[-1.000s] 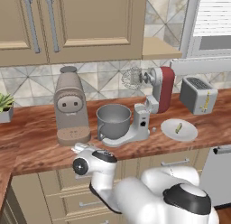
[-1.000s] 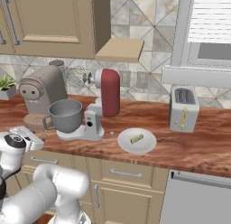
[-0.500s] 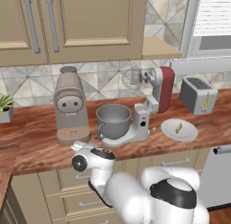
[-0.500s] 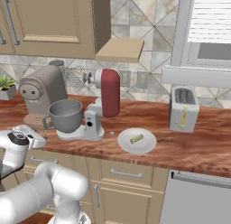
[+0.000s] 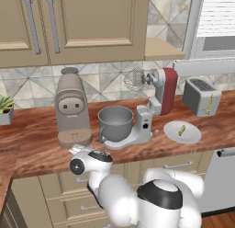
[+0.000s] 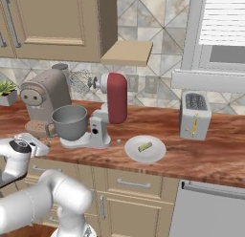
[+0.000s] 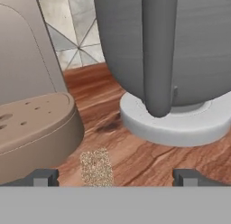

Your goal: Add butter and sugar cubes to the stand mixer bowl and then turn on the stand mixer to begin making frosting.

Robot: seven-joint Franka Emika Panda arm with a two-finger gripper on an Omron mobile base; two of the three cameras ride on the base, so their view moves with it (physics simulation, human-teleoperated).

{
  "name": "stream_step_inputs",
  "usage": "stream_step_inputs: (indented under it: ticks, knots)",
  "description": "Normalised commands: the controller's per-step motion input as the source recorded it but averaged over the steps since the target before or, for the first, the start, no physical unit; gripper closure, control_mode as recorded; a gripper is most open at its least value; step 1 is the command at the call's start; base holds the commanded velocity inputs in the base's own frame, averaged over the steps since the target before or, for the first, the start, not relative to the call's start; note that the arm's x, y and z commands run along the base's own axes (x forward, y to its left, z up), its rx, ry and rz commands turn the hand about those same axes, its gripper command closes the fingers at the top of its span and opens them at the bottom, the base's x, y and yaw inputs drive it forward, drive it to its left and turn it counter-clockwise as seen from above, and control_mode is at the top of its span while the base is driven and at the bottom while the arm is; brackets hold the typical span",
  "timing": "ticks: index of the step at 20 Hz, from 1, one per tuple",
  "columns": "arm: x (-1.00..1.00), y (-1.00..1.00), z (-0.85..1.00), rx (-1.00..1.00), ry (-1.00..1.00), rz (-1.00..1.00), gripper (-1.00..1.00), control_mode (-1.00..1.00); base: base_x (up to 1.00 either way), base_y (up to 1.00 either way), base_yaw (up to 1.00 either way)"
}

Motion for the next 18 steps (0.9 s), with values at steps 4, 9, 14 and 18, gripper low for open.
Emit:
stream_step_inputs:
  ticks: [4,9,14,18]
  knots:
    - [0.14,0.08,-0.15,-0.03,0.0,0.0,-1.0,-1.0,0.0,0.0,0.0]
    - [0.17,0.02,-0.19,-0.03,0.0,0.0,-1.0,-1.0,0.0,0.0,0.0]
    - [0.21,0.0,-0.15,-0.02,0.0,0.0,-1.0,-1.0,0.0,0.0,0.0]
    - [0.18,0.0,-0.13,-0.02,0.0,0.0,-1.0,-1.0,0.0,0.0,0.0]
